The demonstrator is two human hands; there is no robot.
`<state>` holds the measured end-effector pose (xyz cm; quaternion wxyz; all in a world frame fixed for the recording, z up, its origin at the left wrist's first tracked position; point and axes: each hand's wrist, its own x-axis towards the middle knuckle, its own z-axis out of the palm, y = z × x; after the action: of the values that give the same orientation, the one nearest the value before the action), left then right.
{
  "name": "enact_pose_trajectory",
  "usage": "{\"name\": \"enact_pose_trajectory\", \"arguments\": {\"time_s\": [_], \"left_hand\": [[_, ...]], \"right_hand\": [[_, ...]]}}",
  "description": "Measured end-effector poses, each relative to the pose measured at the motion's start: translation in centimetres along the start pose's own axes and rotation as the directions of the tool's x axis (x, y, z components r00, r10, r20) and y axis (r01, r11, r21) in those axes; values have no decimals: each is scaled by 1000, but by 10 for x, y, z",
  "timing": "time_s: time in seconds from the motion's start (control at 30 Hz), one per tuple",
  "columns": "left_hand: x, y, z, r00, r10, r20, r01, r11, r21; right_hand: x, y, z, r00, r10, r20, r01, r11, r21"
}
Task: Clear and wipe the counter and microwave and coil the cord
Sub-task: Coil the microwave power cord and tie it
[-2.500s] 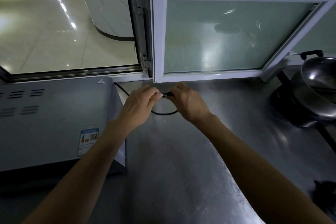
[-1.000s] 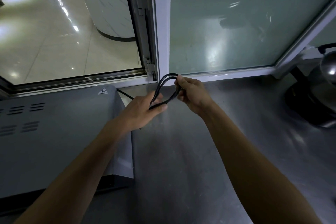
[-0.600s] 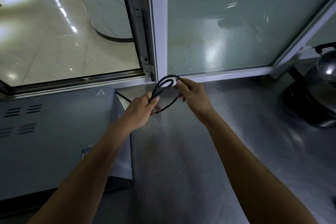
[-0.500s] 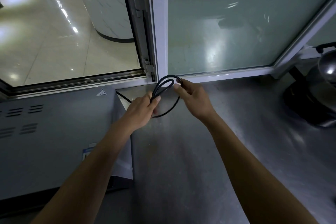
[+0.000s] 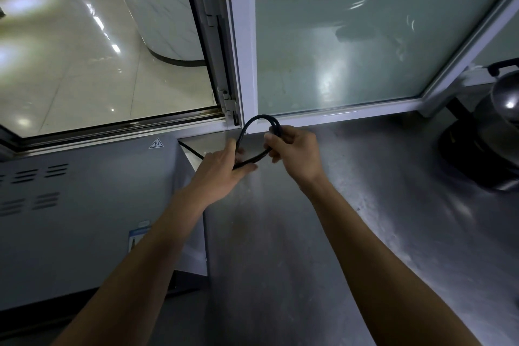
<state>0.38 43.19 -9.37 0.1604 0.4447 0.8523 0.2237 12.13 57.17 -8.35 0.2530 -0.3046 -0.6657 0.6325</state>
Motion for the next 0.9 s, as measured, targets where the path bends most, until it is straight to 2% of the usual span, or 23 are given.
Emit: {"name": "enact_pose_trajectory", "arguments": {"time_s": [0.13,0.37,0.5,0.73,0.83,0.9], "left_hand": [[2,-12,8,999,39,14,-39,999,27],[1,-18,2,995,14,102,1,991,-137],[-3,-20,-5,992,17,125,14,971,-239],[-2,-15,-15,991,23,131,24,936,-351],[0,-16,-13,988,18,155,41,930,-367],[-1,-16,-10,988,29,153,28,933,-358]], "right_hand": [[3,-6,-12,997,72,-22,-68,988,142],[8,-12,-18,970,231,76,-241,876,419],[15,-10,-6,957,244,159,-291,798,528],[27,-6,14,957,230,177,-290,755,588],[31,-3,18,967,225,120,-254,807,533],[34,2,21,974,220,49,-220,880,422]]}}
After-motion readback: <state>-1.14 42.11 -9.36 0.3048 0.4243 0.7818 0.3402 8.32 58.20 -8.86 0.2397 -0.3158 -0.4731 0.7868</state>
